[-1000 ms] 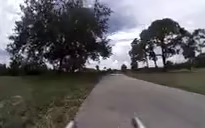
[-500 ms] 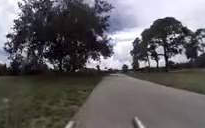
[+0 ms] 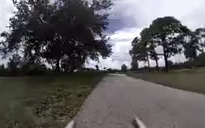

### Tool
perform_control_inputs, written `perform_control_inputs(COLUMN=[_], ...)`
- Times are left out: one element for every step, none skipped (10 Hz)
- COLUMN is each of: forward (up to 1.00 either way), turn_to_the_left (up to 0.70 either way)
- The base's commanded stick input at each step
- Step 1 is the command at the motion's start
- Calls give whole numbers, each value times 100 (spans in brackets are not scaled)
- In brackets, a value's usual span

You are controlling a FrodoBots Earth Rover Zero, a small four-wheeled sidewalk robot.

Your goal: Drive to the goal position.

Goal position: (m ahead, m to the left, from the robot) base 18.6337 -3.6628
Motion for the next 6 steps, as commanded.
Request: perform_control_inputs(forward=[70,70,70,70,70,70], turn_to_the_left=[-5,0,0,0,0,0])
